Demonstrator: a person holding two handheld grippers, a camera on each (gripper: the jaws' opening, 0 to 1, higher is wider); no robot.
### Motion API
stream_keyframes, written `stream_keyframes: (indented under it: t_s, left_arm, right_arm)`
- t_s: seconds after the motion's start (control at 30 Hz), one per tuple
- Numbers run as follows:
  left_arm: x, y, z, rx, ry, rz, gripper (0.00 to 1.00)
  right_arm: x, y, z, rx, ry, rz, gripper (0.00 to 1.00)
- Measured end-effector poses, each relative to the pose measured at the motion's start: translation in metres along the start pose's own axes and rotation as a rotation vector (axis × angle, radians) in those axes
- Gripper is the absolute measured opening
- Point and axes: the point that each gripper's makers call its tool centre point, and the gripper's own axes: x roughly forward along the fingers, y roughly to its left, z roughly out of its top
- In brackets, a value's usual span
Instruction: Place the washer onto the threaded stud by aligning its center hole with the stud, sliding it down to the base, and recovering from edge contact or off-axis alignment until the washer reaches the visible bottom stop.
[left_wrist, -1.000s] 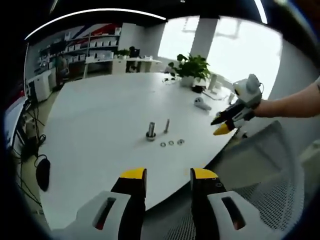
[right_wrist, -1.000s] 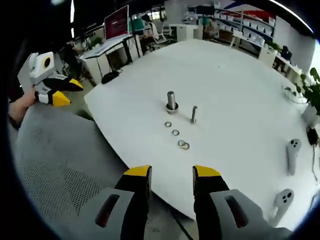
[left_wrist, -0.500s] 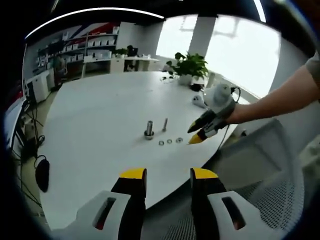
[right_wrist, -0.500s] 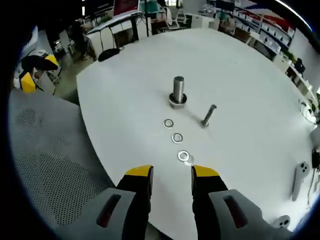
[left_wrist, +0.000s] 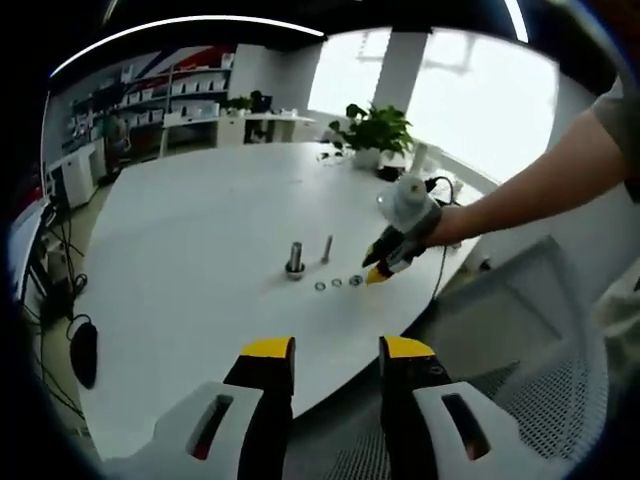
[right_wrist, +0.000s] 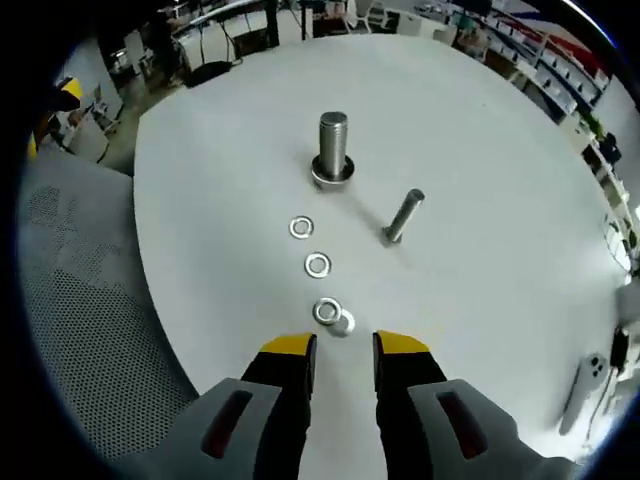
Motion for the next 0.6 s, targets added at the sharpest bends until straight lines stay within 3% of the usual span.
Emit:
stream_keyframes:
  t_s: [0.3, 0.4, 0.43, 0.6]
  left_arm:
    - [0.0, 0.0, 0.0, 0.0, 0.004, -0.003, 0.31]
    - [0.0, 0.0, -0.001, -0.003, 0.006, -0.002, 0.31]
    - [0.0, 0.0, -0.001, -0.002, 0.006, -0.002, 0.31]
    - [0.001, 0.0, -0.001, -0.005, 0.006, -0.005, 0.31]
  right_arm:
    - [0.01, 0.009, 0.009, -0.087, 0.018, 0.037, 0.19]
    - [0.012, 0.01, 0.01, -0.071, 0.008, 0.066, 0.16]
    - [0.012, 0.01, 0.01, -0.022, 0.015, 0.078, 0.16]
    - [0.011, 0.012, 0.009, -0.093, 0.073, 0.102, 0.17]
